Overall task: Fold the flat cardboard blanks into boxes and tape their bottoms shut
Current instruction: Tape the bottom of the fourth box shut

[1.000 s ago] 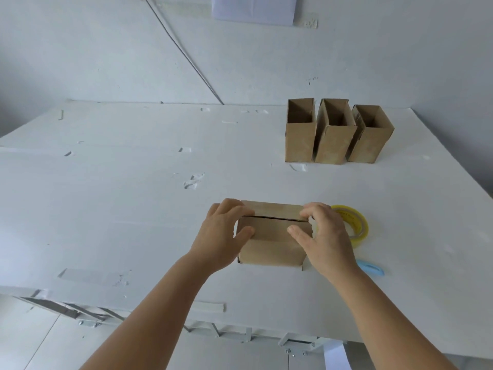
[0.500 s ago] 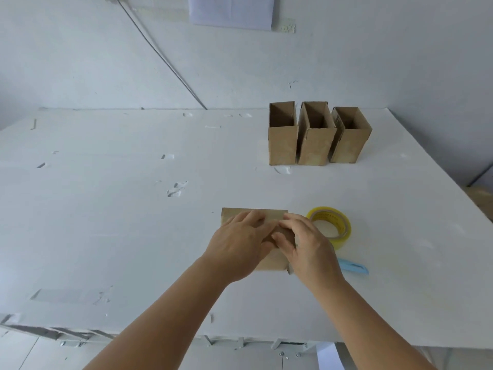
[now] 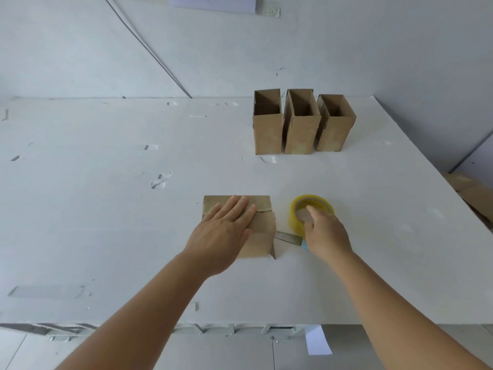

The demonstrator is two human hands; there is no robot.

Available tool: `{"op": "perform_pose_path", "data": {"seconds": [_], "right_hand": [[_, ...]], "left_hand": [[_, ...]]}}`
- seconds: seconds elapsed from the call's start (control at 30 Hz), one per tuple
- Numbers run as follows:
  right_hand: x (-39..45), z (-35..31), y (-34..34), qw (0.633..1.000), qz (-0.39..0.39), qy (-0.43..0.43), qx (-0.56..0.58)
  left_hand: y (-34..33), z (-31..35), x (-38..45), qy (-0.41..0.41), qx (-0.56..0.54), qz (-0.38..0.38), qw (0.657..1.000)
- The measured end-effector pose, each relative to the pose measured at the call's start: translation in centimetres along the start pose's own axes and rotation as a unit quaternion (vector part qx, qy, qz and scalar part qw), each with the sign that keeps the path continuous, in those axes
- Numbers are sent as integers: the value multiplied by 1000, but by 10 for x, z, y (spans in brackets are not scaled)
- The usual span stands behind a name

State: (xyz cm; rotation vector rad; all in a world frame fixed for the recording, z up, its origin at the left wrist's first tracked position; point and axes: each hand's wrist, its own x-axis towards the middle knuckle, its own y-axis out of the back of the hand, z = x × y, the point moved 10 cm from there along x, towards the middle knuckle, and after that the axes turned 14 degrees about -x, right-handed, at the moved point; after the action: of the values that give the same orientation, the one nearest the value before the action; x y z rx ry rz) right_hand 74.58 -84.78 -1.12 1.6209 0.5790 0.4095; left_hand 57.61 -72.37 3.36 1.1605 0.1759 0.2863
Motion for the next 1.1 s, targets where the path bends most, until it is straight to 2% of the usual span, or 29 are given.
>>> {"op": "perform_pose_path", "data": {"seconds": [0.07,0.13,0.33,0.53,0.63,0.77,0.9,1.1], "right_hand": [[6,10,-21,997,-44,6,-70],[10,12,-25,994,-30,22,-103],[16,16,-22,998,1,32,-55],[6,19,25,992,75,-5,105],[0,7,67,965,119,-7,234],[-14,-32,103,914,130,24,384],[-29,-76,102,885,118,62,447],[-44,-109,77,893,128,91,421]], "left_hand": [[-1,-1,1,4,-7,3,1000],[0,-1,0,3,-7,8,1000],[1,-2,-2,2,-26,18,1000],[1,-1,-2,-4,-35,29,999],[9,3,-5,-10,-42,57,997],[10,1,-6,11,-94,64,994],[23,-8,-7,39,-219,115,968],[34,-31,-16,108,-372,189,902]]}}
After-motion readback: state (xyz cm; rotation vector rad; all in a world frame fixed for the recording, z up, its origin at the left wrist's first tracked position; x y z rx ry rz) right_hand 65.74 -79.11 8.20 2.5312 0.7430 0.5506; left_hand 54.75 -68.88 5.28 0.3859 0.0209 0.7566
